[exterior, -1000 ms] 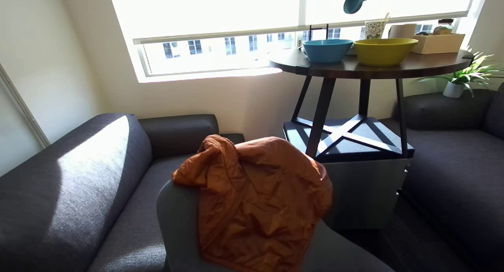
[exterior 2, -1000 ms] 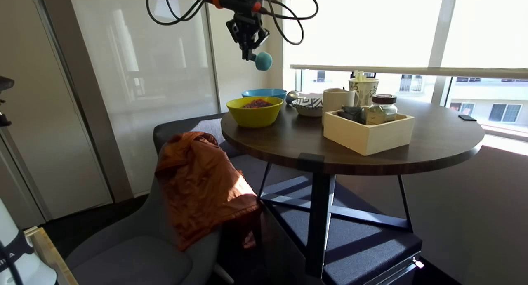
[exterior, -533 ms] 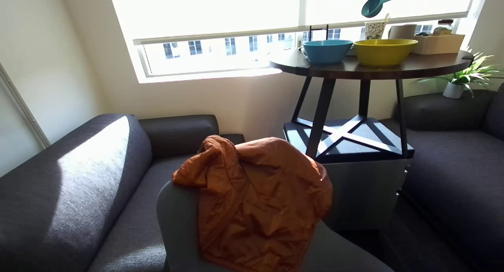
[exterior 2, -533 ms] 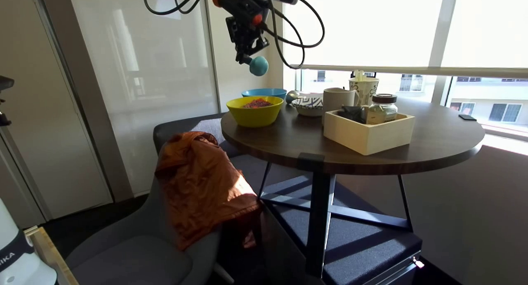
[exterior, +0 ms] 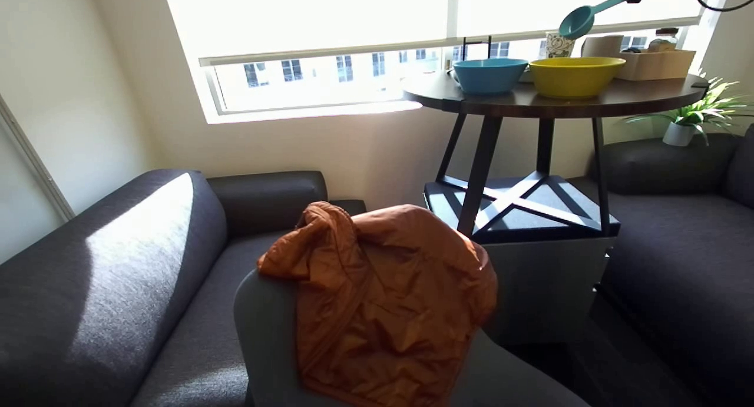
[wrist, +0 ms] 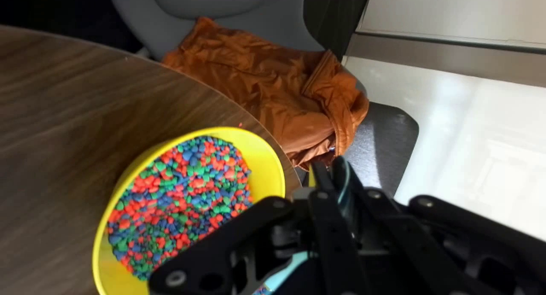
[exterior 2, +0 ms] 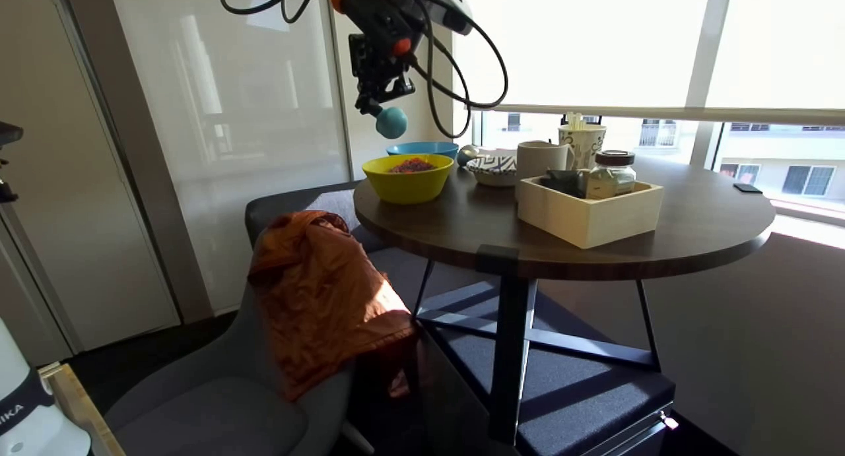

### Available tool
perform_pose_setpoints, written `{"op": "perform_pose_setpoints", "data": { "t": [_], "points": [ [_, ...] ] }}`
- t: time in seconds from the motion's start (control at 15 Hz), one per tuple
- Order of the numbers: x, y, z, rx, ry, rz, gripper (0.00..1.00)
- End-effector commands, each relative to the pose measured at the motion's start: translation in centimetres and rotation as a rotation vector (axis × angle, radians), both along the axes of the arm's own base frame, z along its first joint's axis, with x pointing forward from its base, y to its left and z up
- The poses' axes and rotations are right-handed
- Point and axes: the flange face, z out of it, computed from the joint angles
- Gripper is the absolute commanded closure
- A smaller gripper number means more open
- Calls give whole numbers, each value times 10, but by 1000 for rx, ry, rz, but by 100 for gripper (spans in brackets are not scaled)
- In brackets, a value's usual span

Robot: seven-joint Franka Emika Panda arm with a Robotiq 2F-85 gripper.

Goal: Use the scoop to transfer contents from the yellow bowl to the blue bowl

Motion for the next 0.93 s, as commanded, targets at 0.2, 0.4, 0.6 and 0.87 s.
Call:
{"op": "perform_pose_setpoints", "data": {
  "t": [0.2,0.4,0.6,0.87],
  "points": [
    [-5,-24,-16,60,53,-40,98],
    [-1,-28,-28,61,85,-47,98],
    [3,-31,-42,61,119,-58,98],
    [8,-34,-52,57,162,-74,98]
  ]
}}
